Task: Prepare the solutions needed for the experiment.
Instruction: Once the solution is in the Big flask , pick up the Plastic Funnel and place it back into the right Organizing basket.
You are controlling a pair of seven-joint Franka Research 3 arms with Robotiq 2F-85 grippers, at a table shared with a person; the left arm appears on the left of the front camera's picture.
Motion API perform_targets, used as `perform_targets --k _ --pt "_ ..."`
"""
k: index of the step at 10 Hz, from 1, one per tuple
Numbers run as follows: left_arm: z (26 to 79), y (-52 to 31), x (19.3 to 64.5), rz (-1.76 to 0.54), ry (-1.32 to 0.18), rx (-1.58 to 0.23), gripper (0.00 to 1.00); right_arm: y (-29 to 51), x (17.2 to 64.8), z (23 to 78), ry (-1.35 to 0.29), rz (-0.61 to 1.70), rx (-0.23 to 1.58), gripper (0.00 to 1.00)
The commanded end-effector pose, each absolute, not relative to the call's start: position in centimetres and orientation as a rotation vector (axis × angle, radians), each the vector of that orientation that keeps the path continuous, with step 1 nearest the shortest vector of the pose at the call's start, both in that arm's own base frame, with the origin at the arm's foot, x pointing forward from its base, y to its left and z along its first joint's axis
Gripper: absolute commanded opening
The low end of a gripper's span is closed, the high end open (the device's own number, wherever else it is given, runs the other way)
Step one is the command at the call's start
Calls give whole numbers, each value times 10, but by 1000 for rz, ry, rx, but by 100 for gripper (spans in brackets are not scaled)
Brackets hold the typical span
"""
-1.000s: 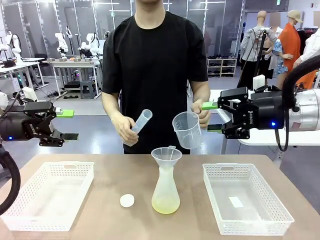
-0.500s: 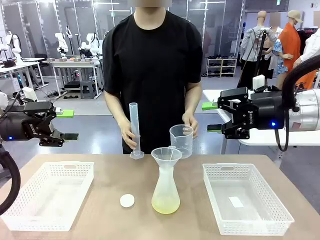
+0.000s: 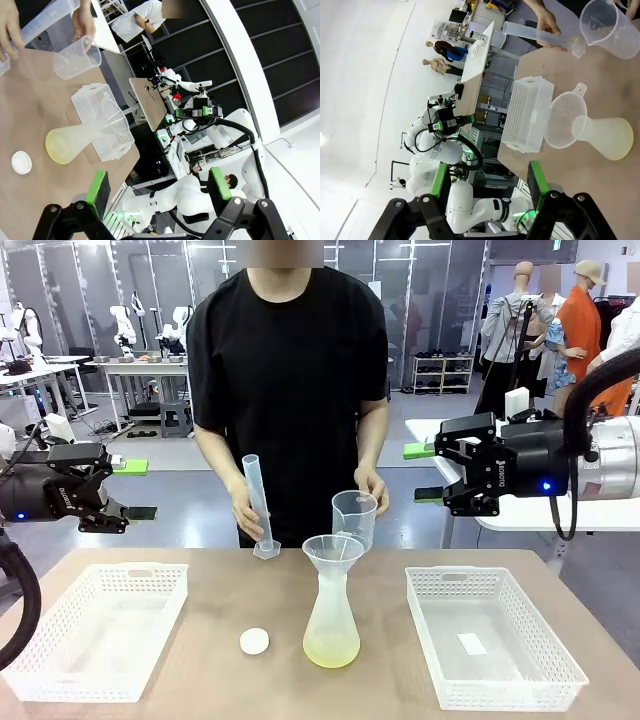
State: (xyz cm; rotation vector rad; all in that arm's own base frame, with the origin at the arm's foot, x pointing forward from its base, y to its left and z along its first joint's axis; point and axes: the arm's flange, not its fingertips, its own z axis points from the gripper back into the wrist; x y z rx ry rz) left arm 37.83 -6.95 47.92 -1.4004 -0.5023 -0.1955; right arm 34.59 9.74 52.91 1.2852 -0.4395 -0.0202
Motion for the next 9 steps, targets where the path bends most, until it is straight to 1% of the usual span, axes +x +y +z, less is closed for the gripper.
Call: perform_targets --k 1,4,6,8,9 --pt "480 -73 378 -197 -502 -1406 100 109 356 541 -463 43 1194 78" --pt "480 -73 378 -197 -502 -1406 100 149 393 555 -400 221 987 78" --pt "480 -73 378 -197 -502 -1406 100 171 415 554 -327 311 873 78" --pt "480 -73 378 -197 -502 -1406 100 192 440 547 -330 383 735 78" --pt "480 -73 378 -197 -502 -1406 100 200 446 543 -303 411 707 78"
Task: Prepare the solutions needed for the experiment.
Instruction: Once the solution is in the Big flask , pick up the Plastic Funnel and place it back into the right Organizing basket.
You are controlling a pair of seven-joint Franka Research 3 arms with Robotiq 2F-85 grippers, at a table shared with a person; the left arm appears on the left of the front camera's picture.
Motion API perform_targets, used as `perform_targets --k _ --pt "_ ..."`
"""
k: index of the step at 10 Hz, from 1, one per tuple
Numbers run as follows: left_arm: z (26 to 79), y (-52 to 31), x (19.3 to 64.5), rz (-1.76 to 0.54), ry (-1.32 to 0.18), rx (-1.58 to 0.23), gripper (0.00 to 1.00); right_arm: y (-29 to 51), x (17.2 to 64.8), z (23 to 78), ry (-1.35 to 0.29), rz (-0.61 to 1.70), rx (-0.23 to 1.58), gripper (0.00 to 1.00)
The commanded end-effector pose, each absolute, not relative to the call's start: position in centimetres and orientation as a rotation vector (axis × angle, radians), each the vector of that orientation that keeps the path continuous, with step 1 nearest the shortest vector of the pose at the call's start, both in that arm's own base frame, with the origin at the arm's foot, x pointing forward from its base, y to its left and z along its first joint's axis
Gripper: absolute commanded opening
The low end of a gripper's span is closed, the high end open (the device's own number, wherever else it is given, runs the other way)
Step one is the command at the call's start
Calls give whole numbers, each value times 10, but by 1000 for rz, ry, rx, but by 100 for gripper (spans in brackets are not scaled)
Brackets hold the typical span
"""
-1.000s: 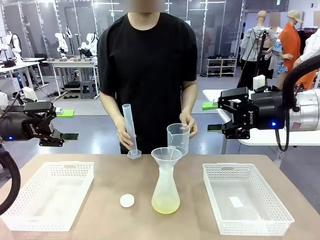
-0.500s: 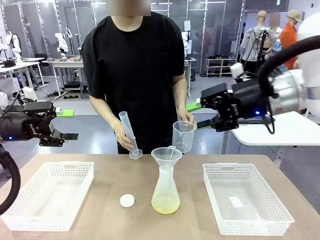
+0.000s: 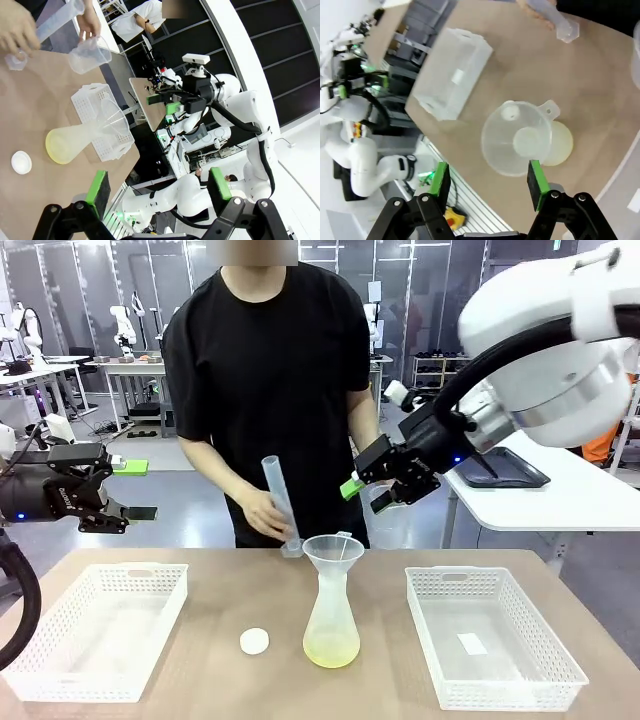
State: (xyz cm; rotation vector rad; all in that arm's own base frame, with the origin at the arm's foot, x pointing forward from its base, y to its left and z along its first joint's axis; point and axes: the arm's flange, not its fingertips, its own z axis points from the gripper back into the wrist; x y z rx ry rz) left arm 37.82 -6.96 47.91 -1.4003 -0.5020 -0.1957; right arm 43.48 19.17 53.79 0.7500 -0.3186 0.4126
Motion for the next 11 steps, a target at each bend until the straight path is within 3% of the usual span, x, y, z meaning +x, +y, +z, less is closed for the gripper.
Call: perform_targets --k 1,5,6,11 --pt "480 -73 378 -197 -502 -1406 100 207 453 536 -282 432 672 78" --pt "480 -73 378 -197 -502 -1406 100 219 464 523 -210 513 568 78" --pt "480 -73 378 -197 -502 -1406 100 216 457 519 -245 494 635 78" --pt "480 -73 378 -197 -502 -1406 100 216 460 519 -236 508 617 78"
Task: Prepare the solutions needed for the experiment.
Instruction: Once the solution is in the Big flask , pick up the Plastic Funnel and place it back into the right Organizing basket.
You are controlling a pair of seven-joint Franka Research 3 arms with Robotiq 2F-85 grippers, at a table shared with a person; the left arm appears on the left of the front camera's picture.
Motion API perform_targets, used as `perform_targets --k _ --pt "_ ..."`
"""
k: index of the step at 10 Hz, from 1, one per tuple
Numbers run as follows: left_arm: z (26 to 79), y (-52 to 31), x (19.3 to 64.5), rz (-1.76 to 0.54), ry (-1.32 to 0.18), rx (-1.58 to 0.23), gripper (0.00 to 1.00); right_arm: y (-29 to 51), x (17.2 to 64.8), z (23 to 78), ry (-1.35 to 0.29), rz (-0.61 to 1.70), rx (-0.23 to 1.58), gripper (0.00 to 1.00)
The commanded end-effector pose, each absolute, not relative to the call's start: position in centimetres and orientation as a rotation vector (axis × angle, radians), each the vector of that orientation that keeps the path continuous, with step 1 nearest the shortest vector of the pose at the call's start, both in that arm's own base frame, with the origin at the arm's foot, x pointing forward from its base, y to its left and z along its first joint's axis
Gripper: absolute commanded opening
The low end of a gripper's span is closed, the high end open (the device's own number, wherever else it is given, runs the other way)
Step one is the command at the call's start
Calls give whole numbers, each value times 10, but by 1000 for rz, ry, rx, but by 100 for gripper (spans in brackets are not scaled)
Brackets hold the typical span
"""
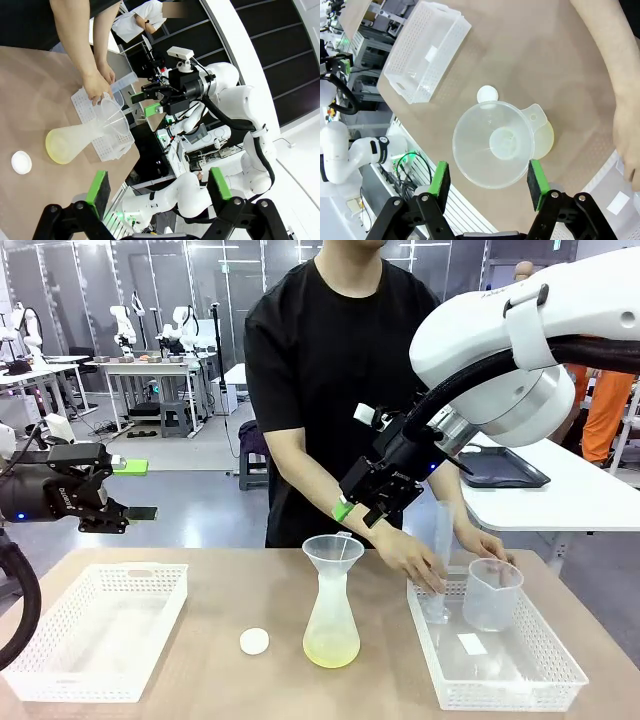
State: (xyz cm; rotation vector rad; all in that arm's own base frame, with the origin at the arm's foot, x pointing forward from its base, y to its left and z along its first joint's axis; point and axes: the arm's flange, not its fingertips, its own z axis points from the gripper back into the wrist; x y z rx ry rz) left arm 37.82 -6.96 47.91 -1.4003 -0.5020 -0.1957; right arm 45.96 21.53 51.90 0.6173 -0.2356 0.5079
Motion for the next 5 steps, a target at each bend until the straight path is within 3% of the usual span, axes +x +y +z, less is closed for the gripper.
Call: perform_targets --k 1,5 --pt "480 -73 378 -197 -502 -1406 100 214 468 517 -264 512 578 78" --pt "480 -73 378 -197 -502 -1406 100 214 496 509 -204 576 566 78"
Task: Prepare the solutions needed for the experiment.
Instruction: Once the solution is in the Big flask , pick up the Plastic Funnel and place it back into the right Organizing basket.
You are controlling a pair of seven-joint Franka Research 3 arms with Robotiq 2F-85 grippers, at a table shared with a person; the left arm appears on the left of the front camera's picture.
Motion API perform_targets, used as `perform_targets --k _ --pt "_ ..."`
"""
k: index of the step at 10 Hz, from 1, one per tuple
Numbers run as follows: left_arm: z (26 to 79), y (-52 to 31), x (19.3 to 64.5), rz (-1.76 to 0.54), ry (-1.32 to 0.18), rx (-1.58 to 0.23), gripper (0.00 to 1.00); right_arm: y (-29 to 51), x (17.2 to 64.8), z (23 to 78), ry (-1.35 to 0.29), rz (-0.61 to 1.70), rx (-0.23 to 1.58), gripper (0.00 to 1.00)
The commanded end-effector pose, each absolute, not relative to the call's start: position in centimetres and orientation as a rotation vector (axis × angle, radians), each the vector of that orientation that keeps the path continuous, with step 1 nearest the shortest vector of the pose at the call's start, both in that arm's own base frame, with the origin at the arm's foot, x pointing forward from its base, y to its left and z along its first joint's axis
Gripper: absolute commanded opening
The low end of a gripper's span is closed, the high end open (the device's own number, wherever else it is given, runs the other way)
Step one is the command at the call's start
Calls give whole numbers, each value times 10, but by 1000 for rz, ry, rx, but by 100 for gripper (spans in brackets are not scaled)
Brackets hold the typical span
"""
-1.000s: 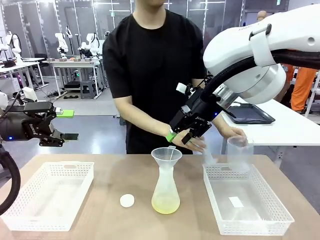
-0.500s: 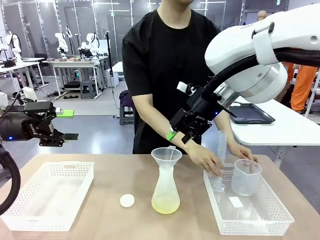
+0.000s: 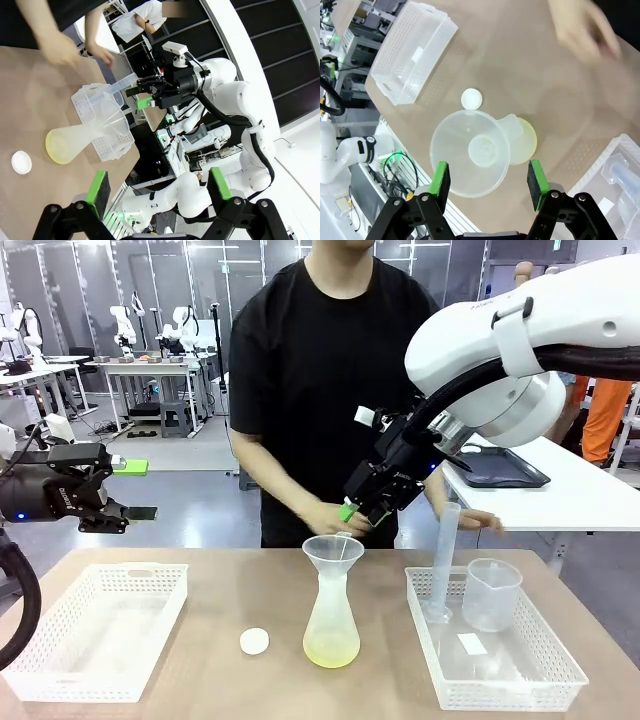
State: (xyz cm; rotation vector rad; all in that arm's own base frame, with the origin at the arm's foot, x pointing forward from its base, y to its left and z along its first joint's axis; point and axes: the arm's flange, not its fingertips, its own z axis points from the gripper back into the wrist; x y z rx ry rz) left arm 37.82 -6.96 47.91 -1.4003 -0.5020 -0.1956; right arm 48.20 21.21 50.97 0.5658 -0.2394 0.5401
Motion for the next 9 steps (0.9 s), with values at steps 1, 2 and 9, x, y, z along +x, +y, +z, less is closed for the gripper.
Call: perform_targets --k 1,2,9 --pt "480 -73 378 -197 -502 -1406 100 215 505 505 -180 589 555 78" --pt "480 -73 378 -197 -502 -1406 100 214 511 501 -144 588 577 78" --pt "480 -73 378 -197 -502 -1406 100 214 538 479 47 620 581 78"
